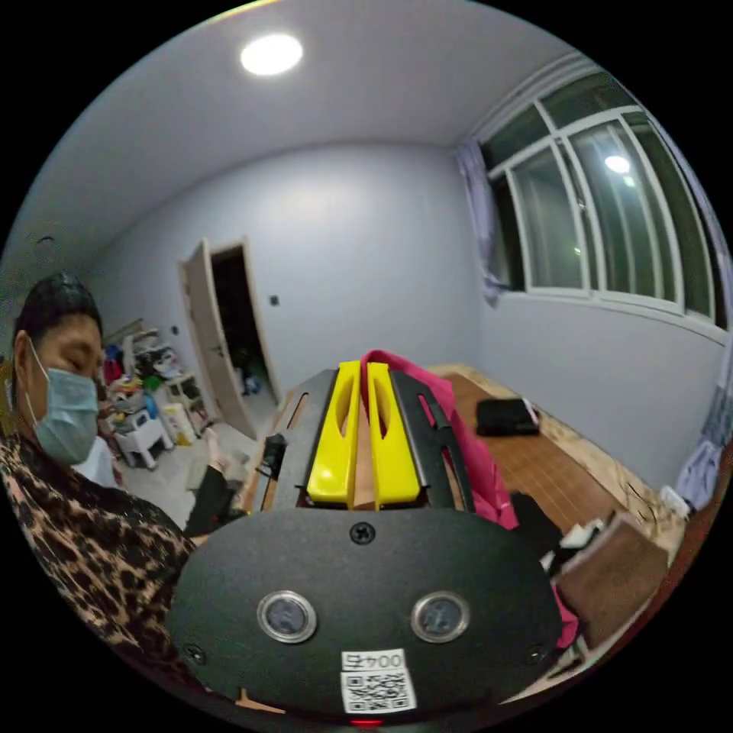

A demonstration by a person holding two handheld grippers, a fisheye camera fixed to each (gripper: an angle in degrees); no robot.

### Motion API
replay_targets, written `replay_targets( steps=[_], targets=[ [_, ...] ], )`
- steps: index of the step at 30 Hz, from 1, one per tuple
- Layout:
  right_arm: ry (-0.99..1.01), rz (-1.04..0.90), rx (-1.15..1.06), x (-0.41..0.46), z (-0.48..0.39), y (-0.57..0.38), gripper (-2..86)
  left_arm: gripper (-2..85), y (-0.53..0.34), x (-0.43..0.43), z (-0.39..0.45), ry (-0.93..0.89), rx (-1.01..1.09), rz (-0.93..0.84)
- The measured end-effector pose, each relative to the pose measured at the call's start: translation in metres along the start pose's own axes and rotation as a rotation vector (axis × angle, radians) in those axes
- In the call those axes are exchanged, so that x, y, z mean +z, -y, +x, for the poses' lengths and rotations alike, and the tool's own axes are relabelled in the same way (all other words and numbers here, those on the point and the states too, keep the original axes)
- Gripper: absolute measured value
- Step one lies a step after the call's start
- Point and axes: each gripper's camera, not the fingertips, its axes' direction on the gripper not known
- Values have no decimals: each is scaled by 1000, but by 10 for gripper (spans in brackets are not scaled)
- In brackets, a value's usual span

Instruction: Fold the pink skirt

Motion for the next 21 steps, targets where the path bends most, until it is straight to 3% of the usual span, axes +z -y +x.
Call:
replay_targets(
  steps=[5, 11, 21],
  targets=[
    [233, 152, 22, 44, 0, 39, 4, 69, -5, -27, -18, -18, 20, 57],
    [413, 199, 105, 117, 14, 53, 12, 97, -11, -56, -44, -60, 4, 132],
    [265, -98, 115, 302, 64, -19, 96, 132, -17, -92, -88, -8, -61, 181]
  ],
)
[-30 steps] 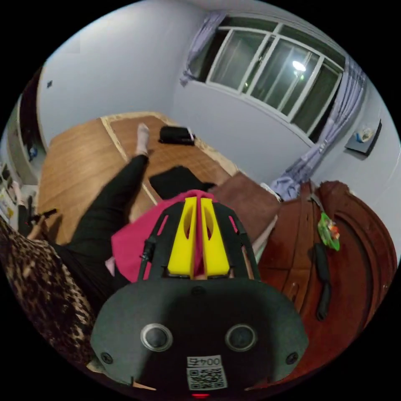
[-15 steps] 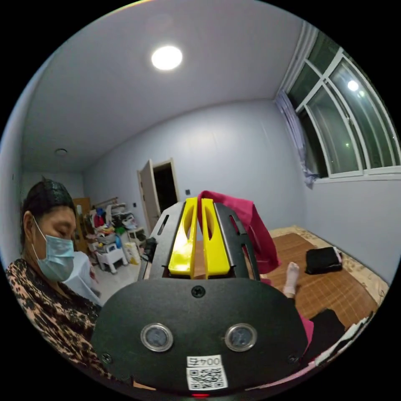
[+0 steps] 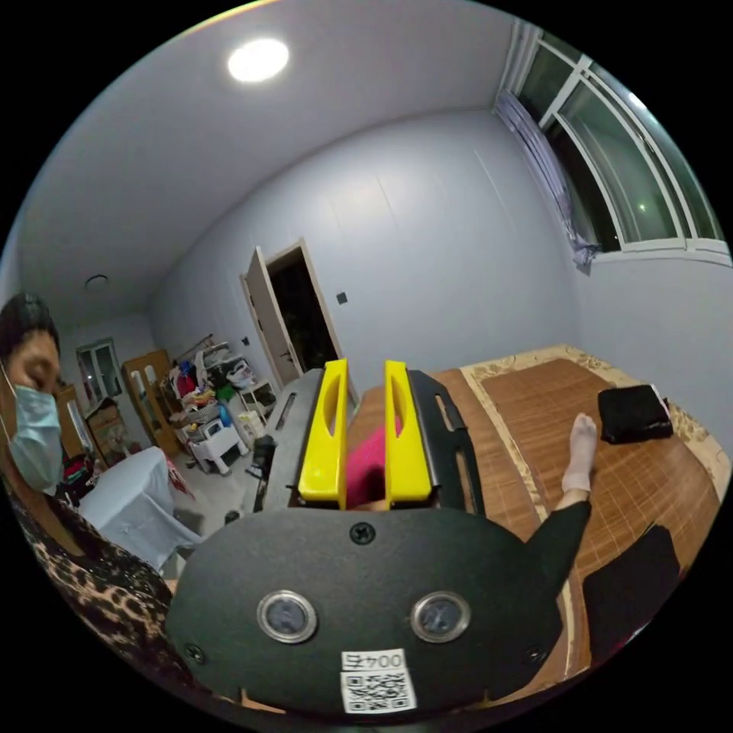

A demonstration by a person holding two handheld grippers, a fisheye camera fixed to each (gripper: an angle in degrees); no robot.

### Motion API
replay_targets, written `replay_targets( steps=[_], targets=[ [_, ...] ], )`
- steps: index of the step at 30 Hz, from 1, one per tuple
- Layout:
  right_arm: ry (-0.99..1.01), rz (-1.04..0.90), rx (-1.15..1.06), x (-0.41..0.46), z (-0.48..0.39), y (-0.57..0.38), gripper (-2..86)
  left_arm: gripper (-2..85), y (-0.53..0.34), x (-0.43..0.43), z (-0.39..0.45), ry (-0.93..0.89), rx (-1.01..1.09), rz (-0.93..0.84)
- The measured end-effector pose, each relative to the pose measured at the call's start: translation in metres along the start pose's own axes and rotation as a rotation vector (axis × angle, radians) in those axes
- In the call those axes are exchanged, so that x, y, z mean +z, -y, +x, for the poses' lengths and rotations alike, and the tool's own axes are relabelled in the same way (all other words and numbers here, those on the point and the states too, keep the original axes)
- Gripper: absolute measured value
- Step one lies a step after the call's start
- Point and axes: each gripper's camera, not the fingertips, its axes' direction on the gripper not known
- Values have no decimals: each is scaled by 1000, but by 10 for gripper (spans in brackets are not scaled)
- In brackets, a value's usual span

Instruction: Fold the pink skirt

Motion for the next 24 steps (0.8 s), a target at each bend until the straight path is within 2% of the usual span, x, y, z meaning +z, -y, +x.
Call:
replay_targets(
  steps=[4, 8, 12, 17, 21, 24],
  targets=[
    [18, -87, 44, 59, 41, -37, 116, 131, 2, 14, -6, 34, 1, -85],
    [76, -264, 37, 136, 77, -84, 124, 124, 6, 24, -9, 129, 8, -132],
    [160, -393, 101, 205, 116, -130, 127, 115, 8, 21, -36, 236, -135, -124],
    [218, -478, 131, 267, 161, -165, 122, 108, 20, 16, -66, 369, -273, -83],
    [231, -525, 160, 312, 202, -178, 113, 105, 40, 28, -85, 526, -286, -121],
    [219, -504, 157, 339, 228, -174, 110, 99, 51, 39, -97, 574, -298, -154]
  ],
)
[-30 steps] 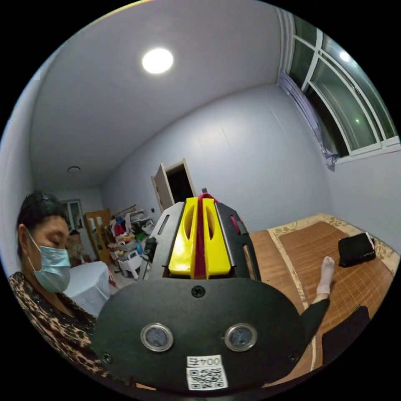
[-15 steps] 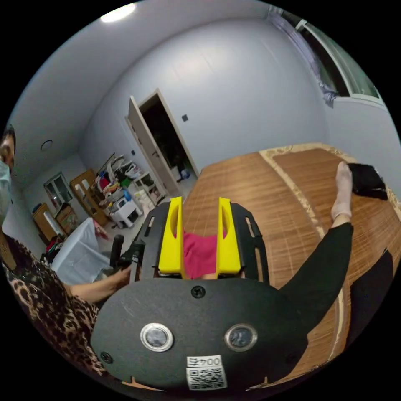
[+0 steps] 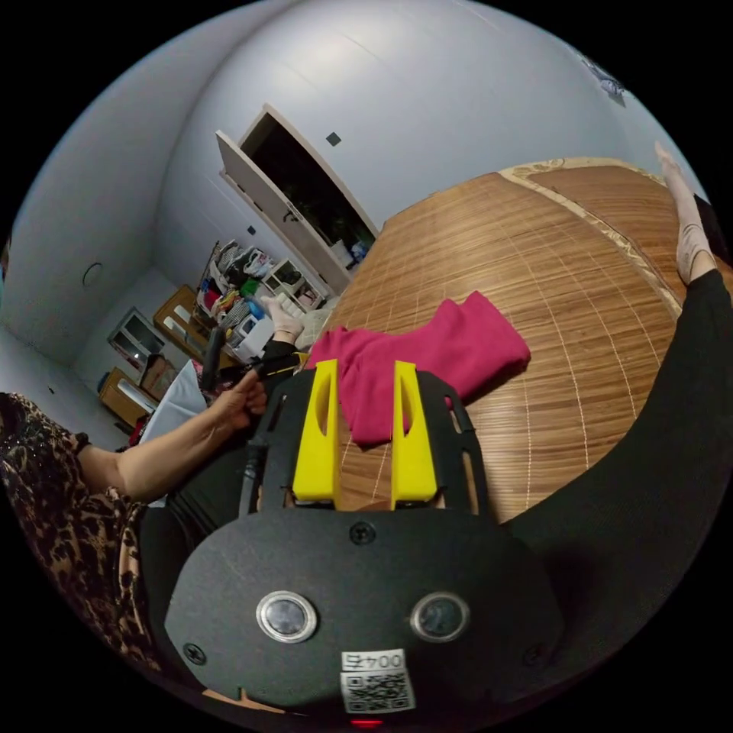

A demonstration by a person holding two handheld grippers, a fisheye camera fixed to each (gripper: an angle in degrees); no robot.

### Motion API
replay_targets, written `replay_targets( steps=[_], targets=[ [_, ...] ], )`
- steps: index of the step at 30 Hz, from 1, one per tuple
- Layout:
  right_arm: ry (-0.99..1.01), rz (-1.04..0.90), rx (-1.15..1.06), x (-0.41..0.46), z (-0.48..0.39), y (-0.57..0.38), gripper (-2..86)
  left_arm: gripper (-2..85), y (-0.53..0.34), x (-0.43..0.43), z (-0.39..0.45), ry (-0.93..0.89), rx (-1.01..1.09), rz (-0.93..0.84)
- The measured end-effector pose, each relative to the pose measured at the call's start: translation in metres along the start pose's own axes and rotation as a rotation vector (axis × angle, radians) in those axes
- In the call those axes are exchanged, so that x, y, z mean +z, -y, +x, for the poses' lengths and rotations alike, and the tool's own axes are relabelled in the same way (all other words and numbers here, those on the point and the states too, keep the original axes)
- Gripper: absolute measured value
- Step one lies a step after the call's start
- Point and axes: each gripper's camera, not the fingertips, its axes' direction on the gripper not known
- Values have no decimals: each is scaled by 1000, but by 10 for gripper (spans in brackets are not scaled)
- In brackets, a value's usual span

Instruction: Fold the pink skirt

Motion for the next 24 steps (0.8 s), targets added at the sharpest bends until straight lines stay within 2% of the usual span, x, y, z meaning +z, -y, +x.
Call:
replay_targets(
  steps=[5, 10, 13, 16, 19, 21, 24],
  targets=[
    [50, 30, 56, 22, 49, 24, 101, 68, 14, 17, 8, 55, 48, -25],
    [51, 24, 49, 48, 85, 49, 99, 28, 21, 23, 14, 31, 65, -21],
    [66, 18, 42, 64, 105, 63, 99, 17, 21, 7, 28, -16, 127, 60],
    [99, 7, 39, 81, 125, 77, 99, 12, 18, -14, 57, -136, 224, 97],
    [135, -7, 45, 97, 145, 89, 99, 9, 8, -20, 102, -208, 382, 55],
    [146, -6, 57, 109, 160, 98, 99, 9, -3, -3, 134, -229, 478, -46],
    [165, -15, 80, 123, 178, 108, 100, 9, -14, 28, 154, -198, 520, -156]
  ],
)
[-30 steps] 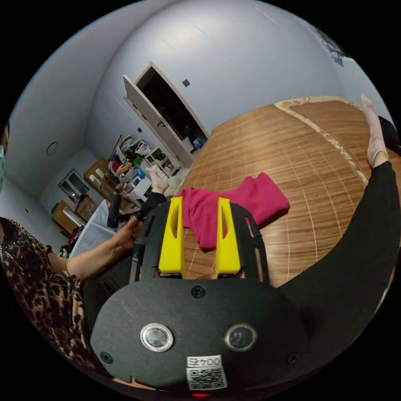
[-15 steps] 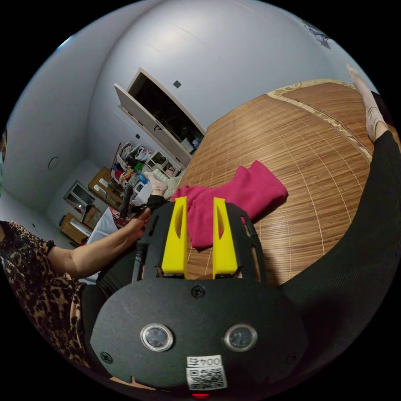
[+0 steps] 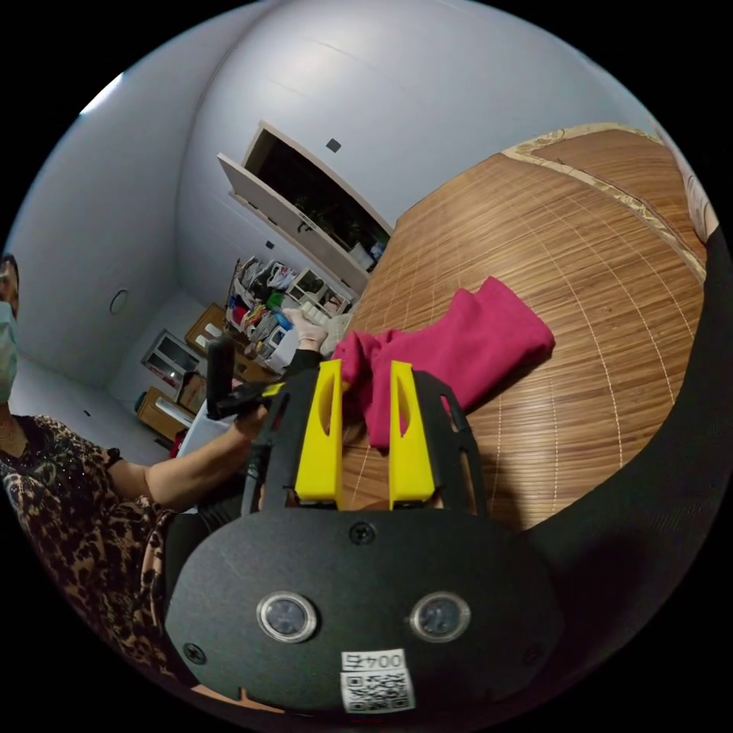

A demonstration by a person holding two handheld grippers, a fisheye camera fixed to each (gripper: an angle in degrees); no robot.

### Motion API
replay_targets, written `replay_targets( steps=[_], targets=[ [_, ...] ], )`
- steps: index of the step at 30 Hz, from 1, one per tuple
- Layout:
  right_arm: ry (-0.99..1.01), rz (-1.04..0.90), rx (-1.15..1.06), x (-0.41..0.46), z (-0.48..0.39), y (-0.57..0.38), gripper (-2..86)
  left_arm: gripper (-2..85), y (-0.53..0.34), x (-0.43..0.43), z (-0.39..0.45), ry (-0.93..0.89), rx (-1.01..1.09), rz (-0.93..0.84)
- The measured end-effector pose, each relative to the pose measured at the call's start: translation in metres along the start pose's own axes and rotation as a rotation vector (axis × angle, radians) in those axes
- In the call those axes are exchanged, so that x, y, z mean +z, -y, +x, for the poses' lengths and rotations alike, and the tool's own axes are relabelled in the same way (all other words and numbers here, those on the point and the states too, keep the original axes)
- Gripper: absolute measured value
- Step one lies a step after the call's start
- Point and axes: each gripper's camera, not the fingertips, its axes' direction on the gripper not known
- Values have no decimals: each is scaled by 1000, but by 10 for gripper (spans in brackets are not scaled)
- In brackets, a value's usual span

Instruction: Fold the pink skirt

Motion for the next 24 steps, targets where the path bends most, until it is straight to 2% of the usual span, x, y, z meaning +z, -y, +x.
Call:
replay_targets(
  steps=[4, 13, 18, 20, 24],
  targets=[
    [-11, -33, 10, 18, 18, 14, 102, 9, -3, 24, -3, -16, -21, -50],
    [-83, -372, -97, 135, 15, 77, 111, 9, 0, 27, -8, -97, -60, -4],
    [-247, -522, -126, 203, 28, 107, 121, 11, 3, 26, -8, -131, -53, -1],
    [-269, -563, -125, 220, 36, 112, 114, 12, 5, 25, -7, -141, -58, -3],
    [-273, -615, -118, 243, 52, 117, 43, 13, 10, 22, 0, -129, -45, -14]
  ],
)
